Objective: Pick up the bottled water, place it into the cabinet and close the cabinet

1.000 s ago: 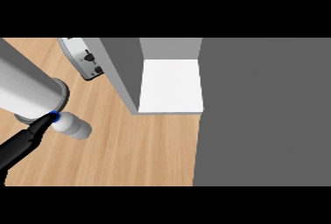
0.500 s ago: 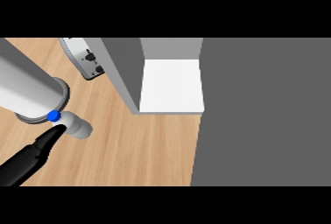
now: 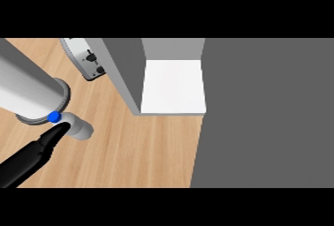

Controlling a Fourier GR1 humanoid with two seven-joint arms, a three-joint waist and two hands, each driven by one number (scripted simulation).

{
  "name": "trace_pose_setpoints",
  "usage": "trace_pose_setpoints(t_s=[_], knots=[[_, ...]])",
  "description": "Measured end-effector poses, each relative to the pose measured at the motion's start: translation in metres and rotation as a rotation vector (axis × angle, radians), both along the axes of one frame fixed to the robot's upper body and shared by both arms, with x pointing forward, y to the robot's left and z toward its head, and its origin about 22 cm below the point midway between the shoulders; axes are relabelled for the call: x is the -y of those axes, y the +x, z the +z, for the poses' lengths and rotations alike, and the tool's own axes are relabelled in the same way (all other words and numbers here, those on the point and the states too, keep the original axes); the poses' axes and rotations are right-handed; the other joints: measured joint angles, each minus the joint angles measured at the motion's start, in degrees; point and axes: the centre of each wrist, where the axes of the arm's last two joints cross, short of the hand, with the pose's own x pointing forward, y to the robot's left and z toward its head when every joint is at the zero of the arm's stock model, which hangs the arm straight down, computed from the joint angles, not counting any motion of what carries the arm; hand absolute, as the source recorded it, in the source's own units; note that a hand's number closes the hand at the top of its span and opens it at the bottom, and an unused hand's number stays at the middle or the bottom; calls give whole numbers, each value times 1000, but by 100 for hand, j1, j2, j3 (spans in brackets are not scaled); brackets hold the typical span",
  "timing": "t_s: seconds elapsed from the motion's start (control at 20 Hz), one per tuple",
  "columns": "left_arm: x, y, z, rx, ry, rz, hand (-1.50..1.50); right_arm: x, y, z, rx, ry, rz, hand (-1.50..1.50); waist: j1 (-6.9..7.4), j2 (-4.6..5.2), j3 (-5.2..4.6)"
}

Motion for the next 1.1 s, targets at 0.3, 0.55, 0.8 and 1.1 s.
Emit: trace_pose_setpoints(t_s=[0.3, 0.55, 0.8, 1.1], knots=[[-11, -2, -4, -38, 41, 45, -150, -3, -2, 1, -5, 1, -2, -150, 4, 0, -4], [-14, -3, -8, -54, 42, 58, -150, -7, -5, 1, -16, 11, 3, -150, -10, 1, -5], [-23, 0, -12, -54, 35, 64, -150, -10, -7, 1, -16, 16, 5, -150, -22, 4, -7], [-38, 14, -36, -75, 30, 68, -150, -10, -9, -1, -8, 0, 6, -150, -29, 8, -10]])
